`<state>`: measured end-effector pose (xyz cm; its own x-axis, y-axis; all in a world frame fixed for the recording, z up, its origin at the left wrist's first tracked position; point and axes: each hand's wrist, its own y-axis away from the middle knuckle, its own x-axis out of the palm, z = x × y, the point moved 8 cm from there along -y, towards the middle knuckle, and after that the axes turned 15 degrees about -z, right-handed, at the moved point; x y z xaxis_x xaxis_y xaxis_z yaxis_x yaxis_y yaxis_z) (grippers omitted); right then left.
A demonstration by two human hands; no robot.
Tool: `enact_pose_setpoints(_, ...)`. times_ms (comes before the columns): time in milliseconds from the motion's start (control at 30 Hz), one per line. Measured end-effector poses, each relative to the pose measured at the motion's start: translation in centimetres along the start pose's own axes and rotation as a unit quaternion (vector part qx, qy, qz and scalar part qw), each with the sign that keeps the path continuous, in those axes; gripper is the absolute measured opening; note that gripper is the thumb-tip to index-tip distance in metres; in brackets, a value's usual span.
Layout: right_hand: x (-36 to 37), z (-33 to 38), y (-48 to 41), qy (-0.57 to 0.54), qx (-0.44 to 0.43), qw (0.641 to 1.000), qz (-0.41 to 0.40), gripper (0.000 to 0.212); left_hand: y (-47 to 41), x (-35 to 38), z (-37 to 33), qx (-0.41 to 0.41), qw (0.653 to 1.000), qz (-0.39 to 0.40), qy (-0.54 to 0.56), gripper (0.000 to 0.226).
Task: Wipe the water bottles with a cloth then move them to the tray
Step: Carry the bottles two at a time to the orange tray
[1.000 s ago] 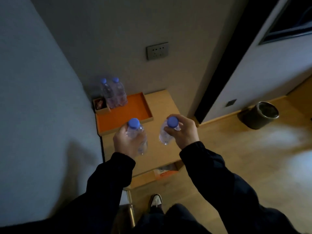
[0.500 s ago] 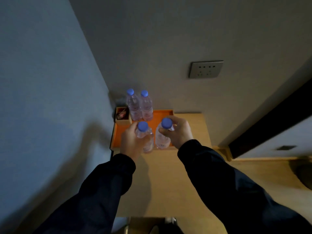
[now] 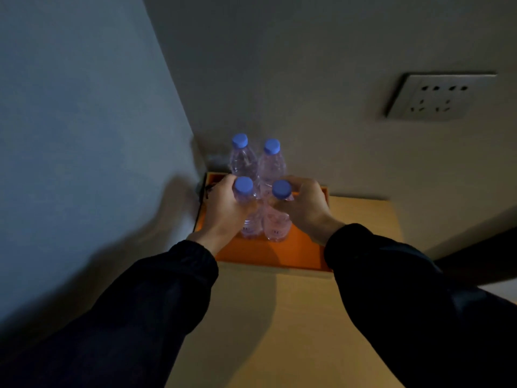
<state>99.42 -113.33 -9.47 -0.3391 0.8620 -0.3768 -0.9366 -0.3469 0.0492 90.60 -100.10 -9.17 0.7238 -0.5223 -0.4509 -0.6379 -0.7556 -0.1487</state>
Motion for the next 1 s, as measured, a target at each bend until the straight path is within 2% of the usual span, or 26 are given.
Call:
enact_pose_setpoints(200,0.4,0.7,-1.7,0.002,-0.013,1.0,-0.021,0.022,-2.5,1.1,0.6,-0.006,0.998,0.048,-0.026,0.04)
enact_pose_setpoints(367,0.6,0.7,-1.3,0.022,-0.036,0.999,-0.003,0.021,-2.0,0.8,0.7,0.003,0.997,0.068,-0.029,0.038)
enact_pose_setpoints(433,0.4,0.5,-1.3,0.028,-0.031,0.999,-0.011,0.026,-1.7,0.7,0.7,0.006,0.997,0.069,-0.012,0.037)
enact_pose_setpoints(533,-0.1,-0.8,-1.5,0.046,0.005,0.998,-0.032,0.051,-1.3,0.5,1.3,-0.019,0.999,0.043,0.019,0.043)
enact_pose_setpoints(633,-0.4,-2.0,-1.4,0.082,0.033,0.995,-0.036,0.069,-0.6,0.7,2.1,-0.04,0.998,0.048,0.002,0.029)
enact_pose_setpoints(767,-0.3,-2.1,-1.2,0.151,-0.001,0.988,-0.032,0.07,-0.5,1.0,2.1,-0.038,0.998,0.048,0.007,0.032)
enact_pose_setpoints(833,-0.1,-1.9,-1.4,0.152,-0.006,0.988,-0.036,0.071,-0.8,1.0,2.3,-0.042,0.998,0.038,0.012,0.029)
enact_pose_setpoints(1000,0.4,-1.7,-1.8,0.149,-0.005,0.988,-0.041,0.07,-1.5,0.8,2.6,-0.056,0.998,0.031,0.023,0.04)
